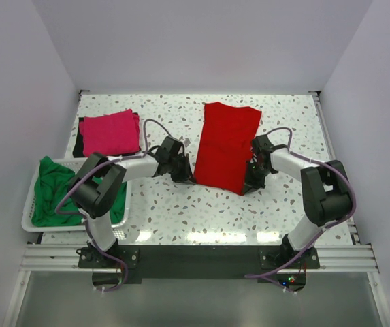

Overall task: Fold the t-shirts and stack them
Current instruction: Fold the tshirt

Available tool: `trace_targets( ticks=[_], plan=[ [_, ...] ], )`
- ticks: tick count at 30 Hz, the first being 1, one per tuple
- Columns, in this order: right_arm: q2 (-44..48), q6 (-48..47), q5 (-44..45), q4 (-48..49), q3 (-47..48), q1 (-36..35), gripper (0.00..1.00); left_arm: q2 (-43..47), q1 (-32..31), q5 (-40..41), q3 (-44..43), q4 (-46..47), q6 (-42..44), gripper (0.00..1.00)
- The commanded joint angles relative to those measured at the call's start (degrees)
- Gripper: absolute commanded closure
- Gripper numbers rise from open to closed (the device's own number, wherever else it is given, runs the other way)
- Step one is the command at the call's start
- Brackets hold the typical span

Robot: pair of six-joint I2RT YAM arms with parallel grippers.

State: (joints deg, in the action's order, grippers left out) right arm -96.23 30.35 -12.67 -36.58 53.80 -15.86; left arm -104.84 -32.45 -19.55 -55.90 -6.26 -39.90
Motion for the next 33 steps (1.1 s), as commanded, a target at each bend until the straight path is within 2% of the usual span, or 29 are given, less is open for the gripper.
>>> trace_targets(
  ticks=[1,8,20,27,33],
  plan=[
    [1.9,-1.1,5.7,-2.7,0.8,-0.3,1.00,2.3,-0.4,5.6,0.4,-2.4,1.1,1.00],
    [3.0,-1.1,8.5,-5.6,1.6,-0.3,1.00,5.3,-0.4,6.7,0.9,-3.0,0.2,1.00],
    [3.9,-1.8,7.7,-7.6,2.7,-0.3,1.00,10.2,-1.9,3.1,3.1,-2.3,-1.3,1.00],
    [8.1,-1.8,7.7,-12.4,2.5,-0.4,1.00,16.6,-2.6,2.1,5.8,-5.6,-1.2,1.00],
    [15.5,-1.2,8.9,-18.5,1.7,-0.7,1.00,22.3,-4.6,3.5,6.7,-11.7,0.0,1.00]
  ],
)
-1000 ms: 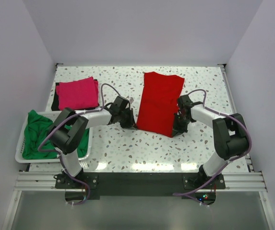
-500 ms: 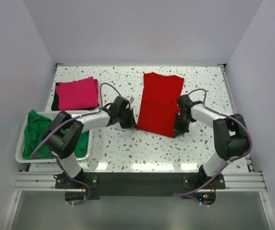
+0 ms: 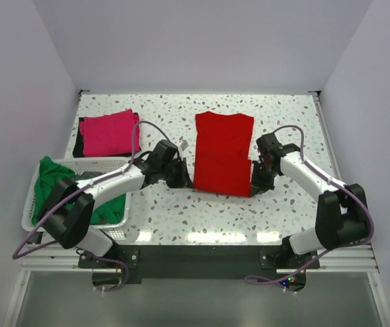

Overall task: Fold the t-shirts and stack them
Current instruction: Fold the tshirt

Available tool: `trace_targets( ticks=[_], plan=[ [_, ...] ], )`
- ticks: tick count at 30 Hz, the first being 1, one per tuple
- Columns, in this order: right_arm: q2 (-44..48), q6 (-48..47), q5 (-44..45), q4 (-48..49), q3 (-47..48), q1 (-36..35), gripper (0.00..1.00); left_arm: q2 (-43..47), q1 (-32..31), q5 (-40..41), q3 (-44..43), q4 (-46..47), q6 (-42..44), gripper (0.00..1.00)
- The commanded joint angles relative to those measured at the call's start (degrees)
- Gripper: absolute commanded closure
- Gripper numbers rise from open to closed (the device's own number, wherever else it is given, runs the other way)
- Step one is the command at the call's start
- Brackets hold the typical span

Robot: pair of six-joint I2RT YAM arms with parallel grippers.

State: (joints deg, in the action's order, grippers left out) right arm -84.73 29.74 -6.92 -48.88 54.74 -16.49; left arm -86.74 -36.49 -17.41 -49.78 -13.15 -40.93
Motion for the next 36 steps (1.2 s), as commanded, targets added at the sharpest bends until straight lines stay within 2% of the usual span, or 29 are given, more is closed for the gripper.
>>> trace_targets(
  ticks=[1,8,15,24,29,36],
  plan=[
    [5.2,-0.5,3.2,-8.2,0.6,0.0,1.00,5.0,-1.0,1.6,0.6,-5.7,1.2,1.00],
    [16.7,1.3,3.3,-16.5,0.5,-0.6,1.00,14.0,-3.1,2.6,-0.2,-14.8,1.1,1.00],
    [20.7,3.0,3.6,-20.1,3.8,-0.6,1.00,19.5,-4.0,3.4,-2.9,-19.2,-1.4,1.00],
    [15.6,3.5,10.4,-17.8,13.0,-0.6,1.00,17.5,-4.0,6.3,-7.3,-17.0,-2.3,1.00],
    [9.9,2.9,11.0,-15.1,17.8,-0.3,1.00,14.7,-3.2,8.4,-9.6,-15.6,-1.6,1.00],
    [2.5,0.3,13.0,-14.0,24.9,0.8,1.00,11.7,2.2,6.5,-10.8,-11.5,-0.9,1.00]
  ],
)
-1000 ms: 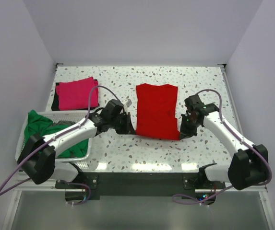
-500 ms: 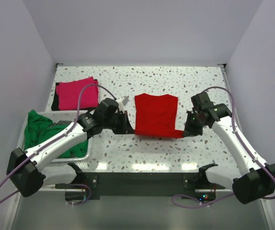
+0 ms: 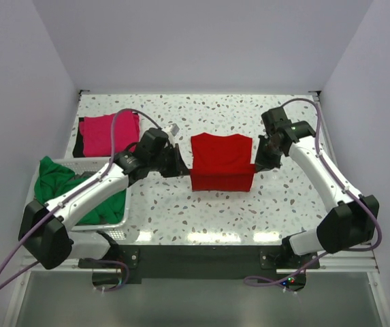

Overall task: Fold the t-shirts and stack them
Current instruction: Fold the tshirt

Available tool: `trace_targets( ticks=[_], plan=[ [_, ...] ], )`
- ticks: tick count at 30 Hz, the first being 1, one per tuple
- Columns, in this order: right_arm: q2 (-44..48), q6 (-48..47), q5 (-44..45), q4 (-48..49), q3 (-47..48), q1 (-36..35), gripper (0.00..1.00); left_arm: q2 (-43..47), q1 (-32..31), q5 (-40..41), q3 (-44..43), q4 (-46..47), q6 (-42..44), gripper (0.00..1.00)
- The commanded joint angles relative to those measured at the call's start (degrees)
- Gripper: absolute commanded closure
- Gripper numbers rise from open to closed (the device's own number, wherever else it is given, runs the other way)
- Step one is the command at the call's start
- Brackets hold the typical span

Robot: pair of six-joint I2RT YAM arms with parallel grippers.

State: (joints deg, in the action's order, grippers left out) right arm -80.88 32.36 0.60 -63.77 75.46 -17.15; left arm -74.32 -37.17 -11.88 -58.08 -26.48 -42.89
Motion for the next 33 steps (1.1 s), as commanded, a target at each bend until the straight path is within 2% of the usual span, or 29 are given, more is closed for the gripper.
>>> trace_targets(
  ticks=[1,8,33],
  plan=[
    [-2.0,-2.5,5.5,1.0,4.8,1.8,1.00,-1.2,3.5,0.5,-2.7,2.8,1.7,1.00],
    [-7.7,-3.7,6.2,1.6,10.9,3.3,1.00,-6.7,6.3,-3.3,-6.3,4.5,4.0,1.00],
    [-32.4,-7.4,6.7,1.3,33.2,8.2,1.00,-30.4,14.6,-5.8,-23.6,8.3,8.1,1.00]
  ],
)
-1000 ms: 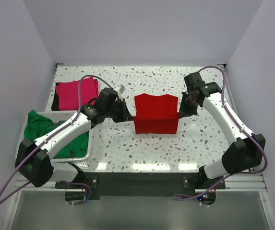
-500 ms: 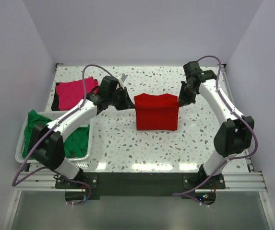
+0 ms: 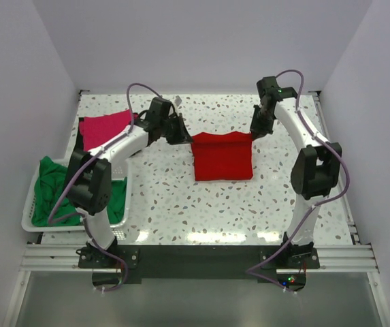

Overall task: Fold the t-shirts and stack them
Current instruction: Fold the tshirt

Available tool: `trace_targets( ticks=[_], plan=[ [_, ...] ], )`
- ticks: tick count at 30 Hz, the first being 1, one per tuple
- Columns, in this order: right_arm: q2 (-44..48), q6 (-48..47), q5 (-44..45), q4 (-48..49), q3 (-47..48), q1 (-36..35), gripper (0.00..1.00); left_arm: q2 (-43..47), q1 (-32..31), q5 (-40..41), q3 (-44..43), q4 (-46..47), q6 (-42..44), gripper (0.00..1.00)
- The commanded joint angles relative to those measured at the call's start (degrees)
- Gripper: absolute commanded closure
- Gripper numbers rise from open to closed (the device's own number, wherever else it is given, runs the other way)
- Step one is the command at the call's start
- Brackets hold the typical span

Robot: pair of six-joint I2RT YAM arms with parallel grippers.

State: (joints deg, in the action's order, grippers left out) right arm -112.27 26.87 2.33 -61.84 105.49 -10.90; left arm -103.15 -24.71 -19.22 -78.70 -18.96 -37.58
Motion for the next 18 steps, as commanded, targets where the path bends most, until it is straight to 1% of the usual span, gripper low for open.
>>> trace_targets(
  ticks=[1,4,13,18],
  plan=[
    [-2.2,-2.0,4.8,-0.6,3.4,2.0,1.00,-3.3,2.3,1.5,-3.3,0.8,3.4,1.00],
    [-4.4,-2.2,4.7,-0.5,4.5,2.5,1.00,-6.2,2.6,1.1,-4.4,0.8,4.2,1.00],
    [-10.9,-3.5,4.6,-0.9,10.2,3.8,1.00,-9.0,3.4,3.9,-7.0,1.3,4.6,1.00],
    [-13.8,-3.9,4.2,-1.4,13.2,4.2,1.00,-11.8,4.1,3.8,-9.4,0.2,5.3,1.00]
  ],
)
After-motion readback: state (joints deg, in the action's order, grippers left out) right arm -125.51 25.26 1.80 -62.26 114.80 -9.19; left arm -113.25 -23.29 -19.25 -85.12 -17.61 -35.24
